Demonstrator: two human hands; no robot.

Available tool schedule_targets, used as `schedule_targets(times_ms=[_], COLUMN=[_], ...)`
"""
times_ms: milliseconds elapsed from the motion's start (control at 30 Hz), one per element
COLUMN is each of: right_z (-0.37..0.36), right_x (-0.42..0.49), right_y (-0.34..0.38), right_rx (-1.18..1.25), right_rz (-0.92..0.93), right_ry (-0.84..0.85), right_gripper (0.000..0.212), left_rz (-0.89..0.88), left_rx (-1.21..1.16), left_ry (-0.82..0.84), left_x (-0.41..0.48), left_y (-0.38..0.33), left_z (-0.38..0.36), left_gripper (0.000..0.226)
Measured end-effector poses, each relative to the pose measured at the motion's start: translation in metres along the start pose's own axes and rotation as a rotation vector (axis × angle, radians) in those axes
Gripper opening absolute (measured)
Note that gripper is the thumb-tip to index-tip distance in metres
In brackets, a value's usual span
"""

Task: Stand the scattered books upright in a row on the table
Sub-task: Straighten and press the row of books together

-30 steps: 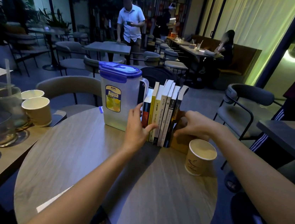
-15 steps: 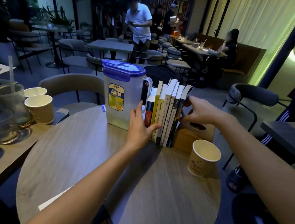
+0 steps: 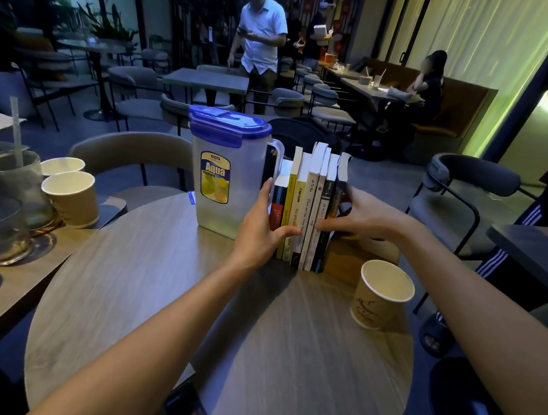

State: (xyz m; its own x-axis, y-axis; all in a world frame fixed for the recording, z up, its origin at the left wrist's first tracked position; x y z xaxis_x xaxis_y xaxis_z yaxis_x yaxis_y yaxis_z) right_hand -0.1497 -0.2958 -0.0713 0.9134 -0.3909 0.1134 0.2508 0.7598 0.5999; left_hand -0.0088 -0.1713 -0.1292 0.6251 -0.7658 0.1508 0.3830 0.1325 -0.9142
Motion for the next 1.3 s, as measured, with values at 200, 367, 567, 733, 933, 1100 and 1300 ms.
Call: schedule_targets(times_ms=[200, 367, 567, 733, 933, 1100, 1300], right_z=[0.005, 0.025, 0.030, 0.030, 0.024, 0.026, 0.028], right_x=[0.001, -0.003, 0.024, 0.046, 0.066, 0.074, 0.079], right_y=[-0.011, -0.023, -0.017, -0.031, -0.033, -0.038, -0.039], right_rx=[-0.031, 0.209, 0.431, 0.705, 0.634, 0.628, 0.594], right_rz=[-0.051, -0.155, -0.187, -0.308, -0.240, -0.229, -0.210], right_ry=[0.074, 0.058, -0.361, -0.607, -0.328, -0.241, -0.170], right_gripper=[0.085, 0.074, 0.023, 0.058, 0.074, 0.079, 0.085], left_rz=[0.003, -0.010, -0.017, 0.032, 0.036, 0.029, 0.008], left_rx=[-0.019, -0.049, 0.003, -0.036, -0.040, 0.000, 0.023], left_ry=[-0.045, -0.112, -0.280, -0.271, -0.199, -0.194, -0.208], left_x=[-0.003, -0.013, -0.030, -0.024, -0.007, -0.001, 0.002], left_y=[0.003, 0.006, -0.003, -0.006, -0.001, -0.002, -0.003], left_z=[0.002, 0.001, -0.008, -0.013, -0.007, -0.002, 0.002], left_gripper=[0.107, 0.115, 0.111, 0.095, 0.100, 0.105, 0.105])
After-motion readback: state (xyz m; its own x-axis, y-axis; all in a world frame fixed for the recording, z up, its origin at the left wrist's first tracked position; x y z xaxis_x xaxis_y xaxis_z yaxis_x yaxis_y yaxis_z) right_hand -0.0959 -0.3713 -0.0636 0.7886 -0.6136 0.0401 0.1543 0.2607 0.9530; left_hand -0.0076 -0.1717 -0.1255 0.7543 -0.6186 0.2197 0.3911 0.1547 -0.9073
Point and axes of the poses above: each hand's wrist, its own x-axis towards the middle knuckle, its own z-axis out of the back of the hand, y = z × x, the point moved 7 cm from there along x, towards the middle knuckle, and after that the axes turned 14 degrees about z, right-handed, at the moved point
